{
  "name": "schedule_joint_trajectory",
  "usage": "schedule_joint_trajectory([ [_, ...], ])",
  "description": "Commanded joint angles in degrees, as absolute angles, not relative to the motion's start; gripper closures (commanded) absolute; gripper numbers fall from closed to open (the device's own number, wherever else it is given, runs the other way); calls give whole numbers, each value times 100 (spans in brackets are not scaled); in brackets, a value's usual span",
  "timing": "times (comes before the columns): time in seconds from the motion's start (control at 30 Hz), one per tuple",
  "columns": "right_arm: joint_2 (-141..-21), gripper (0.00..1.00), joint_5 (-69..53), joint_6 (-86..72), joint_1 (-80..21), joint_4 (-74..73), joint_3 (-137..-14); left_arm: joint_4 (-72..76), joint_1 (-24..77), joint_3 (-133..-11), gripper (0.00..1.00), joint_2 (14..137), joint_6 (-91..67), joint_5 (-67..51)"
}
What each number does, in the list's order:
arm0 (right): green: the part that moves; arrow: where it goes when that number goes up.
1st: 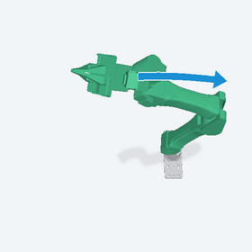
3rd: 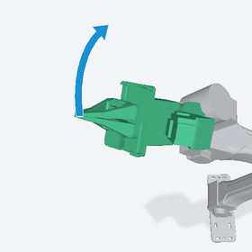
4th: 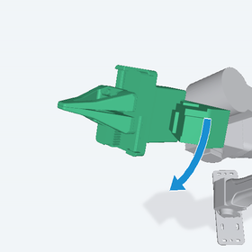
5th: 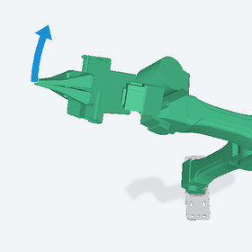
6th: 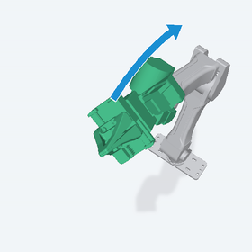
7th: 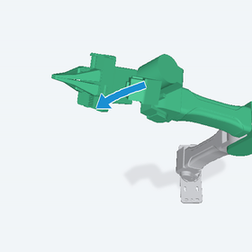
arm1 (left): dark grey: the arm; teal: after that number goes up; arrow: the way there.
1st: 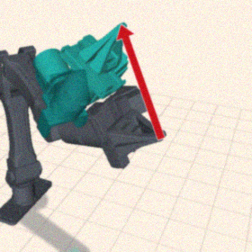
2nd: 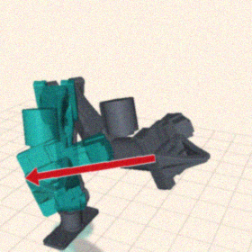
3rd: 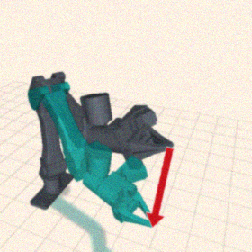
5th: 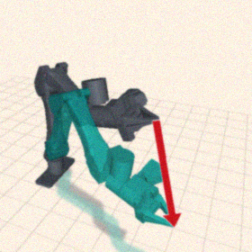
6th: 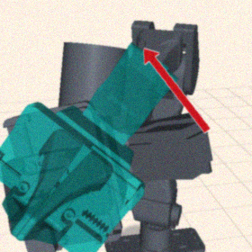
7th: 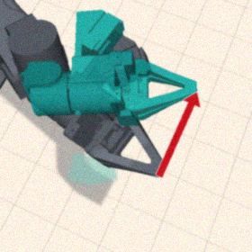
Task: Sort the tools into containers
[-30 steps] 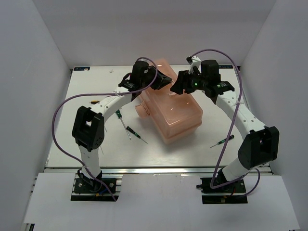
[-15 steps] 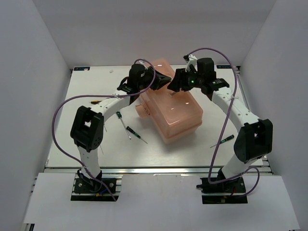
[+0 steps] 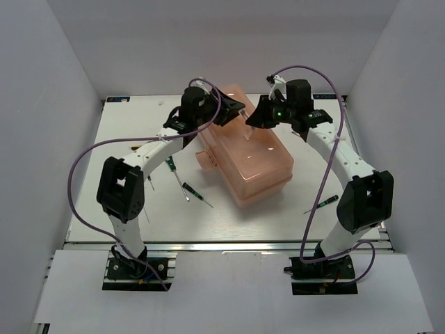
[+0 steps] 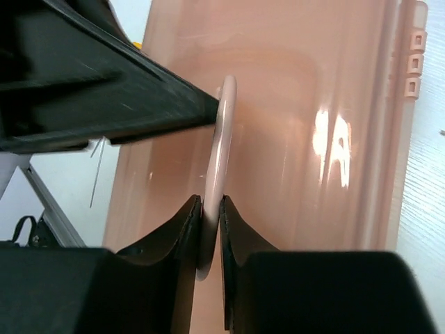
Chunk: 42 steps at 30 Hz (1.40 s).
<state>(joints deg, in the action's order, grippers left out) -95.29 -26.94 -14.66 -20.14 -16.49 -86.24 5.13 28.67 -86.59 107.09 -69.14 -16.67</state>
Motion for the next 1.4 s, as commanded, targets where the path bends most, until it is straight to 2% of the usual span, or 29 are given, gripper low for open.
schedule_joint_trajectory([
  [0.0,-9448,100,-2935,-1476,-1995,-1635,-9000,-182,2655,-9062,43,9792,-6137,-1389],
  [0.1,-9396,100,-3120,-1792,-1873,-1530,-9167,-491,2453,-8747,42,9073,-5758,-1170],
  [0.27,-9264,100,-3225,-2188,-1662,-1126,-9508,-606,2092,-6911,48,7466,-5695,-476],
  [0.33,-9229,100,-3287,-2250,-1565,-1055,-9641,-957,2066,-6576,54,7261,-5669,-335],
  [0.4,-9194,100,-3348,-2320,-1512,-976,-9843,-1072,2065,-6145,55,7120,-5695,-264],
  [0.53,-9176,100,-3235,-2382,-1398,-835,-10063,-721,2065,-5582,55,7180,-5748,-343],
  [0.57,-9176,100,-3200,-2382,-1354,-774,-10081,-721,2065,-5572,52,7259,-5748,-369],
  [0.67,-9386,100,-3138,-2408,-969,-703,-10195,-878,2065,-5905,46,7856,-5643,-509],
  [0.9,-9870,100,-3593,-2584,-273,-422,-10151,-1441,2065,-7292,47,9412,-5212,-589],
  [1.23,-10055,100,-4025,-2891,-62,-62,-9756,-1731,2065,-8752,46,10976,-5001,-791],
  [1.37,-10107,100,-4148,-3006,-62,114,-9712,-1408,2074,-8886,46,11276,-5088,-1045],
])
